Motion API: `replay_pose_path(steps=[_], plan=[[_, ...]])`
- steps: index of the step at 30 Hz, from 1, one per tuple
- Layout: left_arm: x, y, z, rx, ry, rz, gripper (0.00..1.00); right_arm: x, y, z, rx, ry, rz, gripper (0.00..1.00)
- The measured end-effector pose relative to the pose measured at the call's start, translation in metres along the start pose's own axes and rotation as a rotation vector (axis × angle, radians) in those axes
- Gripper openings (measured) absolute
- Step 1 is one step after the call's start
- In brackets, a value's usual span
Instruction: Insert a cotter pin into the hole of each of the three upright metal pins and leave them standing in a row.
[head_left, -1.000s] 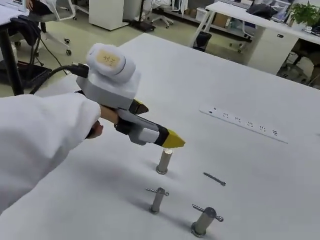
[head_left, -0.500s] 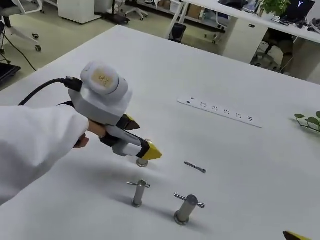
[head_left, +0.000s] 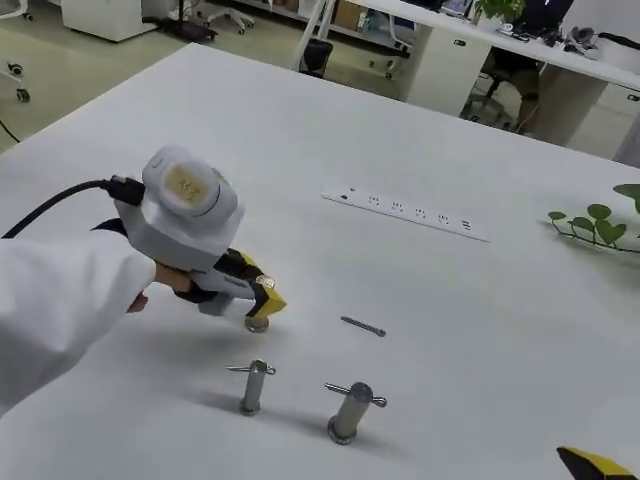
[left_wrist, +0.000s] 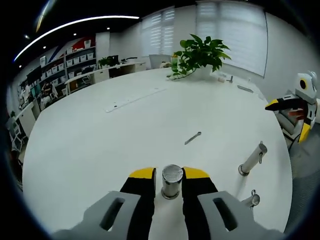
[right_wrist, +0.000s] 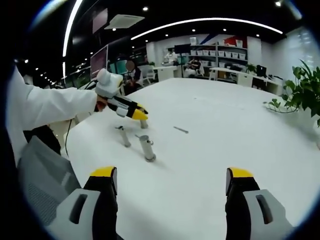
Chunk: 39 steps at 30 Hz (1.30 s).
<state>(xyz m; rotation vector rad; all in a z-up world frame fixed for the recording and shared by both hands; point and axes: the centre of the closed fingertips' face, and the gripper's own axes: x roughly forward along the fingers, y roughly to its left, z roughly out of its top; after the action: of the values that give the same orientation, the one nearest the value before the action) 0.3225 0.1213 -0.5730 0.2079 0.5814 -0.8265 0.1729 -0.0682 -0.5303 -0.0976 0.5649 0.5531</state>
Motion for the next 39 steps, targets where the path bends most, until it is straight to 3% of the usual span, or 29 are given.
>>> replay_pose_path(steps=[3, 5, 8, 11, 20, 26, 30, 34, 39], plan=[[0.001, -0.002, 0.0, -0.006, -0.01, -0.017, 0.11, -0.001, -0.003, 0.004, -0.007, -0.006, -0.009, 0.87], [0.0, -0.003, 0.0, -0.083, -0.018, -0.034, 0.12, -0.001, -0.005, 0.006, -0.01, -0.012, -0.015, 0.87], [-0.001, 0.002, 0.001, -0.08, -0.016, -0.015, 0.11, -0.001, -0.005, 0.01, -0.013, -0.022, -0.02, 0.87], [-0.003, 0.005, 0.0, -0.115, -0.019, 0.006, 0.1, 0.001, -0.001, 0.011, -0.019, -0.025, -0.014, 0.87], [-0.031, 0.002, -0.008, -0.086, -0.008, 0.029, 0.1, 0.003, 0.006, 0.012, -0.051, -0.028, 0.004, 0.87], [-0.056, -0.016, -0.012, -0.072, -0.016, 0.019, 0.1, 0.007, 0.012, 0.01, -0.079, -0.017, 0.021, 0.87], [-0.072, -0.027, -0.016, -0.092, -0.023, 0.008, 0.1, 0.008, 0.017, 0.012, -0.089, -0.026, 0.03, 0.87], [-0.085, -0.036, -0.023, -0.104, -0.027, 0.007, 0.1, 0.008, 0.022, 0.013, -0.105, -0.033, 0.042, 0.87], [-0.098, -0.055, -0.034, -0.088, -0.025, 0.001, 0.1, 0.007, 0.027, 0.007, -0.14, -0.006, 0.051, 0.87]])
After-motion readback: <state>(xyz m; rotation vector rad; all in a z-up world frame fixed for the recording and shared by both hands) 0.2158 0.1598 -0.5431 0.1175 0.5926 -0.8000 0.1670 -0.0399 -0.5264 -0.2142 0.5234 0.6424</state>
